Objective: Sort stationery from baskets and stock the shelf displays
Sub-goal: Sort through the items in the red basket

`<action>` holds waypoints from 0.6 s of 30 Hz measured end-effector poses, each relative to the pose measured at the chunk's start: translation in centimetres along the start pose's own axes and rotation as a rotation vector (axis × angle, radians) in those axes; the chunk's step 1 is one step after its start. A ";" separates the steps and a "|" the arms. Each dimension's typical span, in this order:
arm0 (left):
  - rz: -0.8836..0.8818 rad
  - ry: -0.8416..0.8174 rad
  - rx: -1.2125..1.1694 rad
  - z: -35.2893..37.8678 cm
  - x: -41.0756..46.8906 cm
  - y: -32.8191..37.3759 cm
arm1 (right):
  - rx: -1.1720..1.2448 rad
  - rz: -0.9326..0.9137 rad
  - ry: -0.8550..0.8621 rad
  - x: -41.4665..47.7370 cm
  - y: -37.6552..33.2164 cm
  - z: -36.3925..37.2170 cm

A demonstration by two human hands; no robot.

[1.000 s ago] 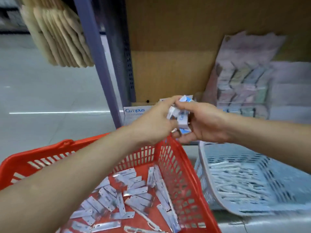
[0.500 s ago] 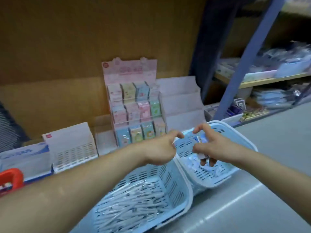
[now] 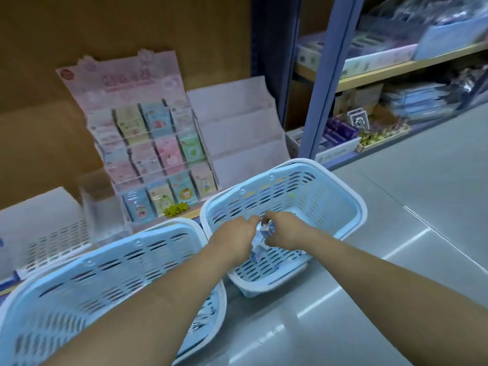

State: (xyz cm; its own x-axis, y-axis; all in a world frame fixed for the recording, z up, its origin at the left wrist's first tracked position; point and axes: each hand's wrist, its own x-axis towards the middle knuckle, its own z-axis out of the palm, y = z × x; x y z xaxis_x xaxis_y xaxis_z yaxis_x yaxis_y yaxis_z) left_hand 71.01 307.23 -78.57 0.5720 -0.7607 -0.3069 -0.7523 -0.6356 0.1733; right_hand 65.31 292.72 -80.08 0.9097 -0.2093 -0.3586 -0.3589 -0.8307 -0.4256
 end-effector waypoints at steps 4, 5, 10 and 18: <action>-0.076 0.042 0.004 0.1 1.8 -0.2 | 0.061 0.021 0.042 2.2 0.8 0.9; -0.097 0.065 0.007 0.0 2.0 -0.3 | 0.079 0.021 0.048 2.4 0.9 1.0; -0.202 0.244 -0.060 0.1 2.1 -1.7 | 0.332 0.038 0.082 2.6 1.4 0.4; -0.018 0.385 -0.458 -3.6 -3.7 -3.7 | 0.491 -0.115 0.259 -0.8 -1.2 -1.7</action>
State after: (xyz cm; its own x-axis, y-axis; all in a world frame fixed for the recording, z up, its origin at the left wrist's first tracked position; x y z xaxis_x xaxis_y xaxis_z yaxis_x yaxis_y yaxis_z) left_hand 72.84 311.87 -74.72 0.7247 -0.6883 0.0328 -0.5732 -0.5757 0.5831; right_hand 65.39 293.02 -77.89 0.9480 -0.3028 -0.0978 -0.2530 -0.5310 -0.8088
